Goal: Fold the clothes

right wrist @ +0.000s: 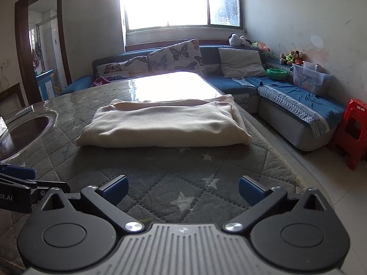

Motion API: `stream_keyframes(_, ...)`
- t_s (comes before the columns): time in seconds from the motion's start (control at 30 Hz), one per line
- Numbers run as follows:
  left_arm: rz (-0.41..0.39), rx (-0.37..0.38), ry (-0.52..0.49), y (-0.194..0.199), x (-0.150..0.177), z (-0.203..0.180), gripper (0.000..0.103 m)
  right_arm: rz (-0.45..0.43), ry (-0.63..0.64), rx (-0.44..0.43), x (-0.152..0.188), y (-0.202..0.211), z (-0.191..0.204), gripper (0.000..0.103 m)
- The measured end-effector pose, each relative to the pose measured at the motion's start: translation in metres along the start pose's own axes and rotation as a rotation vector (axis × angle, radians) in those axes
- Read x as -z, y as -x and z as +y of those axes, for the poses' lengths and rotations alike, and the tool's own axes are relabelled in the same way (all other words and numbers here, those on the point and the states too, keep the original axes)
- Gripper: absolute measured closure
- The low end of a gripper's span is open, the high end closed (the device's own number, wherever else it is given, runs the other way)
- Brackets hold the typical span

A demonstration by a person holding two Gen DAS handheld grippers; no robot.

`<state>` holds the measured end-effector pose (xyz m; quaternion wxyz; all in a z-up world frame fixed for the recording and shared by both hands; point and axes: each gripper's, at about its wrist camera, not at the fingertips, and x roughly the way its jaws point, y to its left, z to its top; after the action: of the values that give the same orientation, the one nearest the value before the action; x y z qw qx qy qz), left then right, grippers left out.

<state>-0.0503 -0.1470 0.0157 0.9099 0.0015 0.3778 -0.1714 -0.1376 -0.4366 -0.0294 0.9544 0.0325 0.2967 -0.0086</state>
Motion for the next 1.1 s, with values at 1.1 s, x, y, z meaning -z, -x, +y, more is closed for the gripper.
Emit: stream_keyframes(1.1,0.02,0.001,-0.008,-0.0043,-0.0008,-0.0071,0.0,0.003,-0.014,-0.018,0.0008,-0.0001,-0.0022,0.0)
